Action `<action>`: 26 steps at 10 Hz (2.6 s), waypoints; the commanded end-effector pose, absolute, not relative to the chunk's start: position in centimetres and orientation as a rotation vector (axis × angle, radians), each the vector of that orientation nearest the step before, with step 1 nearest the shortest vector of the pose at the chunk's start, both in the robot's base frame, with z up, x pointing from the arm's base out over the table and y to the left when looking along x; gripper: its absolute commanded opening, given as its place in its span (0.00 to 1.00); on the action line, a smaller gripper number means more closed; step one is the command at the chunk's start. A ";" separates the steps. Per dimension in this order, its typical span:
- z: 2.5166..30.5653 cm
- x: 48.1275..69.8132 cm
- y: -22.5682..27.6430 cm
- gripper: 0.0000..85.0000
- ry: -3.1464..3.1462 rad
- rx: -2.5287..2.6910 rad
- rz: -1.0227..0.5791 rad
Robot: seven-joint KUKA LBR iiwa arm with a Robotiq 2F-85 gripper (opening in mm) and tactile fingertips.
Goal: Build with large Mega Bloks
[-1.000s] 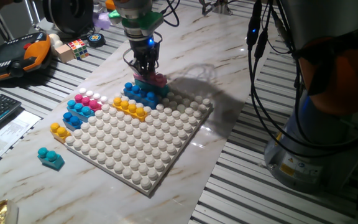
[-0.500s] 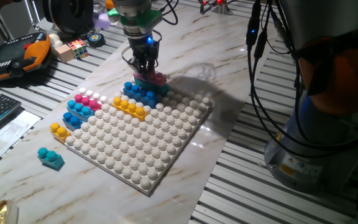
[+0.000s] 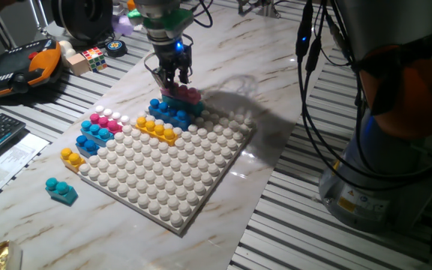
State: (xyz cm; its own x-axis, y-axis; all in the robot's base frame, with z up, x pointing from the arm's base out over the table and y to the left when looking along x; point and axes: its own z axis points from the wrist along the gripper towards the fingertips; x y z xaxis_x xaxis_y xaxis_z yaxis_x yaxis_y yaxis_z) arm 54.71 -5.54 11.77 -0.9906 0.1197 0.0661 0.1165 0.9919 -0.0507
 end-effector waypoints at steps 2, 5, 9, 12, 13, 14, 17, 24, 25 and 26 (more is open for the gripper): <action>12.3 54.4 -5.4 0.21 -3.043 -0.102 0.108; 12.9 53.7 -5.3 0.01 -3.006 -0.050 0.107; 12.9 53.1 -5.2 0.01 -3.001 -0.053 0.114; 11.9 52.8 -4.7 0.01 -3.021 -0.066 0.118; 11.7 52.8 -4.7 0.01 -3.023 -0.069 0.118; 11.8 52.9 -4.8 0.01 -3.021 -0.064 0.117; 12.0 53.1 -4.8 0.01 -3.026 -0.064 0.115; 14.4 55.8 -2.0 0.01 -3.025 -0.154 0.111; 14.5 56.3 -1.3 0.01 -3.023 -0.188 0.111; 14.3 57.0 -0.7 0.01 -3.020 -0.228 0.113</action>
State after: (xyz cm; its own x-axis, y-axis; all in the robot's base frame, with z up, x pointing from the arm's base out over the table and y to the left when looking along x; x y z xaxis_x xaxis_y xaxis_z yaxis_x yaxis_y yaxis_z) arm 57.18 -0.53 14.24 -0.9816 0.1598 0.1047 0.1519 0.9852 -0.0798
